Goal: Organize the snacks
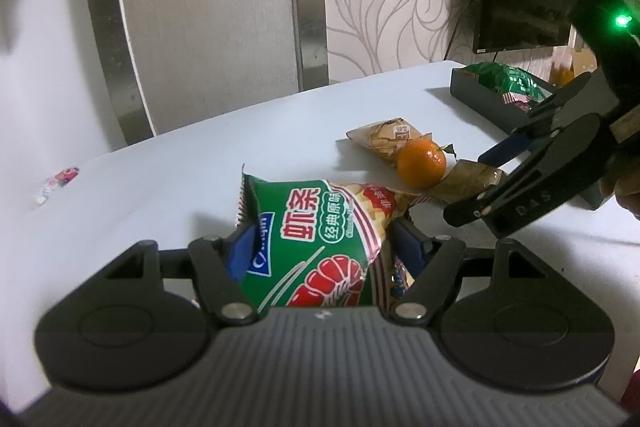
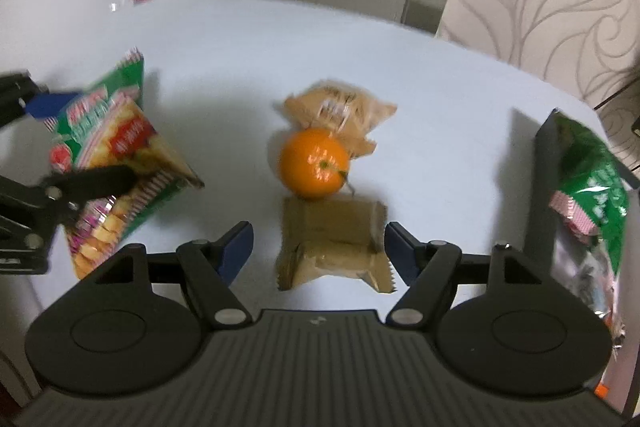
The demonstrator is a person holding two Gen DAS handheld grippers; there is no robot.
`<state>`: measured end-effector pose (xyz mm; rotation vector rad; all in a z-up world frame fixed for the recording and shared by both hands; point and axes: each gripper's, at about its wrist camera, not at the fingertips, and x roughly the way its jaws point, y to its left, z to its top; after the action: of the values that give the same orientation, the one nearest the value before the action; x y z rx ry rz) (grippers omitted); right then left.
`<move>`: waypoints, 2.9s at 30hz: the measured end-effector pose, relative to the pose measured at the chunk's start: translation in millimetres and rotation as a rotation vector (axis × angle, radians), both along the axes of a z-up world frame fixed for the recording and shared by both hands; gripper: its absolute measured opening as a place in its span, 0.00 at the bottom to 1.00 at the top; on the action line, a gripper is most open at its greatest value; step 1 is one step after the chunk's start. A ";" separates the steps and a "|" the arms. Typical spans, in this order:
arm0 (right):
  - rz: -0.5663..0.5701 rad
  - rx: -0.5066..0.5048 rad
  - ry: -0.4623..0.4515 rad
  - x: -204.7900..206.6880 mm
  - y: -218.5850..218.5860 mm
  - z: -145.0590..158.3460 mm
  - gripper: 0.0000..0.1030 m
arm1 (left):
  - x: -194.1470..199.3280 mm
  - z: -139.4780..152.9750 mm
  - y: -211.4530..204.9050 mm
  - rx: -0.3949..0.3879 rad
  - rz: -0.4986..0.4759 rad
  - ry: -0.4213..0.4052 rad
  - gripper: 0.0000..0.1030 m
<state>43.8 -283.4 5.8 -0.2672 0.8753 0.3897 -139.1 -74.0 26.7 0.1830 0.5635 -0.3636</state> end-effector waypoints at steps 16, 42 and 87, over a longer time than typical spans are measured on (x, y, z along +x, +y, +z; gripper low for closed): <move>-0.042 0.085 0.050 -8.9 -29.1 -9.0 0.49 | 11.7 -7.9 -21.5 0.038 0.025 0.016 0.74; 0.003 0.305 0.071 -88.9 -61.4 42.7 0.45 | 4.2 11.5 -53.8 0.046 0.078 0.005 0.68; -0.134 0.439 0.034 -117.5 -149.8 65.0 0.45 | 11.8 42.3 -171.6 0.016 -0.061 -0.067 0.67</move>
<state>-73.7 -433.2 70.8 0.2027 0.8130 0.4517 -127.2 -245.6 69.0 0.2277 0.4953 -0.4105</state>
